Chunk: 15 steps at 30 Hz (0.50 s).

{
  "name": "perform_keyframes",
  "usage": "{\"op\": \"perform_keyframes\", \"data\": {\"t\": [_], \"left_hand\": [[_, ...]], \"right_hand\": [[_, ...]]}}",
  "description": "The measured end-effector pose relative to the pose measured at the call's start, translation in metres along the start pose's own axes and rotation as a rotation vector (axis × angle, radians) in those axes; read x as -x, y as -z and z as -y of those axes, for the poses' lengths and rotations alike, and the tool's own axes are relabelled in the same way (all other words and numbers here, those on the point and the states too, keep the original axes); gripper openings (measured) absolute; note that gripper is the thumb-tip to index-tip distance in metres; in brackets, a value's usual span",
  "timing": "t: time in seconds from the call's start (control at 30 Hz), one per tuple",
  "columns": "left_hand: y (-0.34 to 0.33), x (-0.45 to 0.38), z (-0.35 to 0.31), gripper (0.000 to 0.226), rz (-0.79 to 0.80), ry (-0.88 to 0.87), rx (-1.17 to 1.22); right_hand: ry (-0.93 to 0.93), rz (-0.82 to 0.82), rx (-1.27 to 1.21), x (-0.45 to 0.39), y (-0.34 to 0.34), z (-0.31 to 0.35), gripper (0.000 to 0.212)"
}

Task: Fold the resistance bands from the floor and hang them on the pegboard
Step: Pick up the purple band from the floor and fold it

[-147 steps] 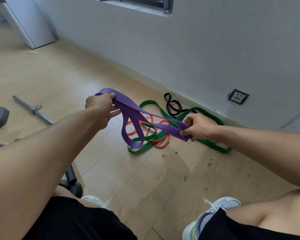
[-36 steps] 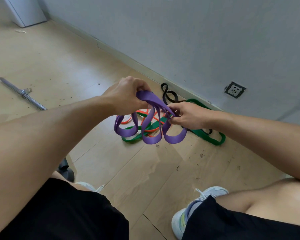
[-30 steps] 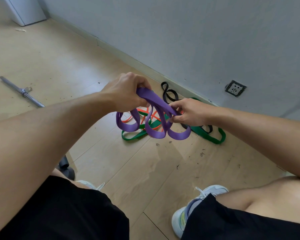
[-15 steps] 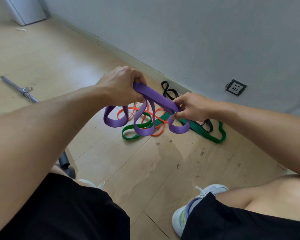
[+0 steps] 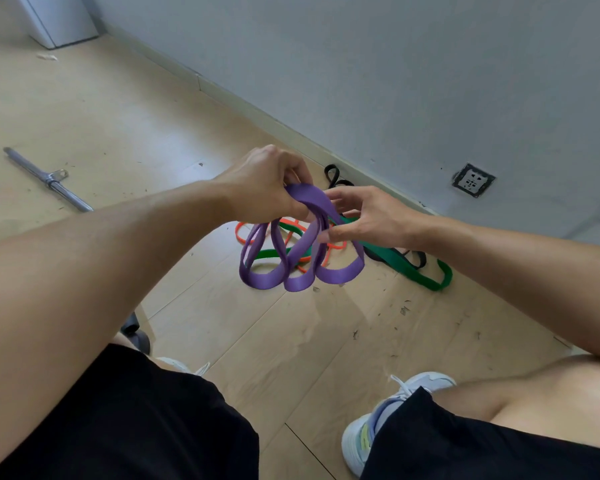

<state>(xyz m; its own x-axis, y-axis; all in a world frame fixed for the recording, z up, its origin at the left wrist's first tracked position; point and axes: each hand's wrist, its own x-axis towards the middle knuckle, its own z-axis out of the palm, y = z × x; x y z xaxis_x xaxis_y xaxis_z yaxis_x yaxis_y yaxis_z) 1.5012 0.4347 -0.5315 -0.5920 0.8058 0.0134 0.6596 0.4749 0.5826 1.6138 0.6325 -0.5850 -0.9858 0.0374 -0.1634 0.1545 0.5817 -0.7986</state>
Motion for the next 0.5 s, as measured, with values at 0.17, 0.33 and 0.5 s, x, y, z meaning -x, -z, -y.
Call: {"op": "perform_keyframes", "data": {"t": [0.17, 0.33, 0.5], "left_hand": [[0.001, 0.002, 0.005, 0.037, 0.008, 0.04, 0.045], [0.002, 0.005, 0.002, 0.042, -0.005, 0.075, 0.12], [0.004, 0.006, 0.001, 0.049, 0.027, 0.071, 0.151]], "right_hand": [[0.047, -0.07, -0.137, 0.001, -0.007, 0.01, 0.041], [0.058, -0.083, -0.167, 0.002, -0.01, 0.015, 0.037], [0.089, -0.111, -0.171, 0.005, -0.006, 0.015, 0.031]]}}
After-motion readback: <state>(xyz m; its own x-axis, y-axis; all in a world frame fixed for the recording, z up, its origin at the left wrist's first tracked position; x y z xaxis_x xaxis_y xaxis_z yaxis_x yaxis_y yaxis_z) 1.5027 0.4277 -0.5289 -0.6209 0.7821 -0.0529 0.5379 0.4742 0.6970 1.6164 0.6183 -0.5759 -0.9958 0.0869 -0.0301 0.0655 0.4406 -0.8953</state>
